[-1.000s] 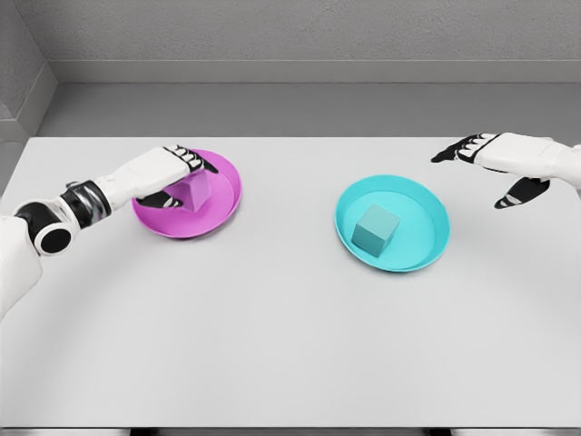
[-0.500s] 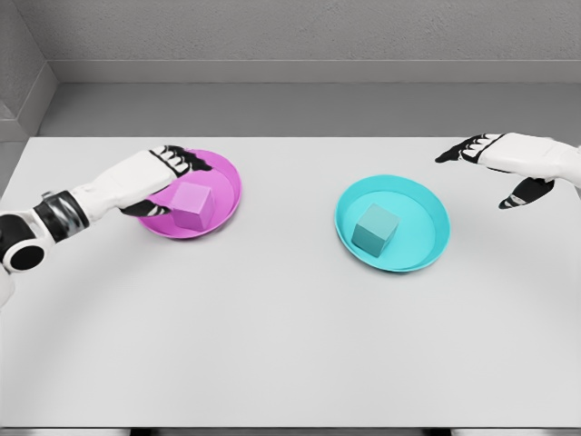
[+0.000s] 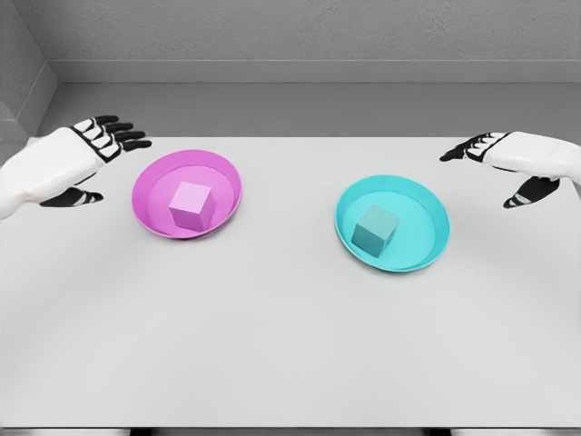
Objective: Place the blocks in the corresponding plates according to their colors
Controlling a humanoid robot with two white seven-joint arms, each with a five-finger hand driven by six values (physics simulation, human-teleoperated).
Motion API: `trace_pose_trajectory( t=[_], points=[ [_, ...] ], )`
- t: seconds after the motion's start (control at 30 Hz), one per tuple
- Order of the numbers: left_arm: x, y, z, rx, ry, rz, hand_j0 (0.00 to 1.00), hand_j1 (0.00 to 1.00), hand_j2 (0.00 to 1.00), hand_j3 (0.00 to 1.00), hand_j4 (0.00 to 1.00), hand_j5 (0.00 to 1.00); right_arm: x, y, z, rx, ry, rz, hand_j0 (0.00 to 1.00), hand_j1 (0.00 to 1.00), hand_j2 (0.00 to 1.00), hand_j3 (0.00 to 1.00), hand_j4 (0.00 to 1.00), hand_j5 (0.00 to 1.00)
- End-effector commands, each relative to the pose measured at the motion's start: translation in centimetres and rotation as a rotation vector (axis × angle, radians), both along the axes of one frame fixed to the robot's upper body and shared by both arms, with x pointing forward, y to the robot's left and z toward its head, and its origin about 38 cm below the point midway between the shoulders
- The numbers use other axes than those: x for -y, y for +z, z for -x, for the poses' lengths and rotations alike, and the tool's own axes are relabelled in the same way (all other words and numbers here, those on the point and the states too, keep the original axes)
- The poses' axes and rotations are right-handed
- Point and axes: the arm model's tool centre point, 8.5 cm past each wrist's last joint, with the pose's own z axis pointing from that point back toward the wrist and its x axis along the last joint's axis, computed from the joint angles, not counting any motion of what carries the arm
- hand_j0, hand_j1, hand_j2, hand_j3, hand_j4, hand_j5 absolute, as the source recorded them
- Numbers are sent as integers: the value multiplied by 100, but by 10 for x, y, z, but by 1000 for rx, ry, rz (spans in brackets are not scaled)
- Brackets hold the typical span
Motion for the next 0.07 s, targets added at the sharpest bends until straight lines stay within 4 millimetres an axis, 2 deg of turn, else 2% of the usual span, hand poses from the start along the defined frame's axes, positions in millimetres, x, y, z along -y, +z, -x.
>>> trace_pose_trajectory(
  t=[0.0, 0.03],
  points=[
    [0, 1, 0, 2, -1, 6, 100, 100, 100, 100, 100, 100, 1, 1, 0, 1, -5, -5, 100, 100, 100, 100, 100, 100],
    [0, 1, 1, 1, -1, 8, 100, 100, 100, 100, 100, 100, 1, 1, 0, 2, -5, -6, 100, 100, 100, 100, 100, 100]
  ],
)
